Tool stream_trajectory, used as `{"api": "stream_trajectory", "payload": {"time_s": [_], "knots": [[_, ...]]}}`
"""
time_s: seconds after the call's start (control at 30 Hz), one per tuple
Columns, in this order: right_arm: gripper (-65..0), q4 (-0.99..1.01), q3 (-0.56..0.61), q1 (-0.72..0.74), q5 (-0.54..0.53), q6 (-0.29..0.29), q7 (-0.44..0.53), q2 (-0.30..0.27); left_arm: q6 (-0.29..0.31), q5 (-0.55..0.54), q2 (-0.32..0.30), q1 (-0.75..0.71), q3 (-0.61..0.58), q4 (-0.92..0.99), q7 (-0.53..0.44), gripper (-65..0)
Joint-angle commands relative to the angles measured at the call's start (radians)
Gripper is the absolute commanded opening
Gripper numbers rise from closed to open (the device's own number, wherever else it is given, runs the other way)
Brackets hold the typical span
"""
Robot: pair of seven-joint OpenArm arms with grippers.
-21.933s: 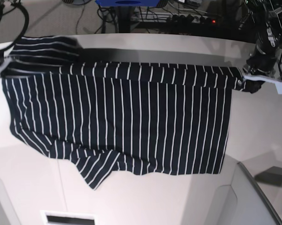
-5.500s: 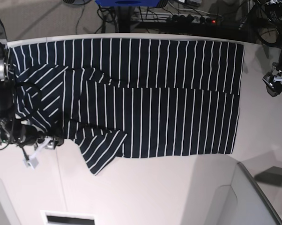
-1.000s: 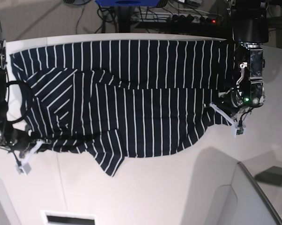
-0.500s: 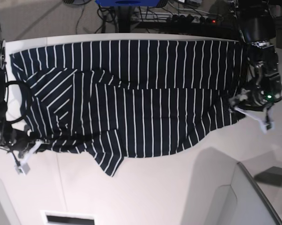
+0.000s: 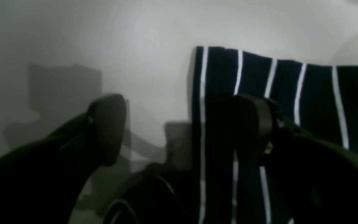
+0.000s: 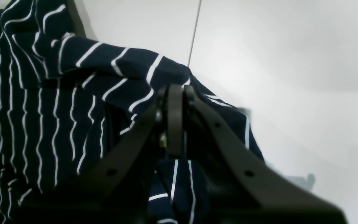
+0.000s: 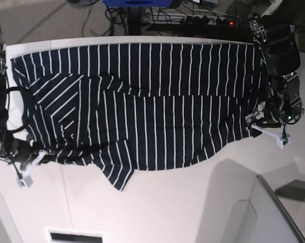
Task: Layout the t-shirt on the table in an organized manner, then fold the t-shirt properly
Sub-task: 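Lift the hem-side corners and fold them toward the collar edge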
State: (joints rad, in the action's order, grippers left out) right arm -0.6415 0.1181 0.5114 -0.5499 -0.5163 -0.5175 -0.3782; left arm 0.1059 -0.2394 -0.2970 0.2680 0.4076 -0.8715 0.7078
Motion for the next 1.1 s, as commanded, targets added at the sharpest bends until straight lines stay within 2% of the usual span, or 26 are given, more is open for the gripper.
{"api": "stream_trajectory", "payload": {"time_s": [0.0, 0.23, 0.77, 0.8, 0.9, 1.0, 1.07], "knots": [[-65.0, -0.016, -0.005, 0.031, -0.012, -0.006, 0.018, -0.015, 0.001, -0.002, -0.017, 0.030, -0.002, 0.007, -0.024, -14.8], [-65.0, -0.016, -0.001, 0.031, -0.012, -0.006, 0.018, -0.015, 0.001, -0.002, -0.017, 0.083, -0.003, 0.122, -0.112, -14.8], [-65.0, -0.016, 0.002, 0.031, -0.012, -0.006, 0.018, -0.015, 0.002, -0.002, -0.009, 0.129, -0.016, 0.130, -0.141, -15.3], [-65.0, -0.016, 0.002, 0.031, -0.012, -0.006, 0.018, -0.015, 0.002, -0.002, -0.009, 0.127, -0.039, 0.140, -0.159, -17.1], [-65.0, -0.016, 0.002, 0.031, -0.012, -0.008, 0.018, -0.015, 0.002, -0.005, -0.009, 0.133, -0.117, 0.214, -0.227, -28.3], [-65.0, -0.016, 0.002, 0.031, -0.012, -0.011, 0.018, -0.015, 0.002, -0.007, -0.011, 0.142, -0.151, 0.301, -0.319, -38.5], [-65.0, -0.016, 0.002, 0.031, -0.011, -0.011, 0.018, -0.017, 0.002, -0.008, -0.011, 0.158, -0.152, 0.351, -0.357, -42.9]]}}
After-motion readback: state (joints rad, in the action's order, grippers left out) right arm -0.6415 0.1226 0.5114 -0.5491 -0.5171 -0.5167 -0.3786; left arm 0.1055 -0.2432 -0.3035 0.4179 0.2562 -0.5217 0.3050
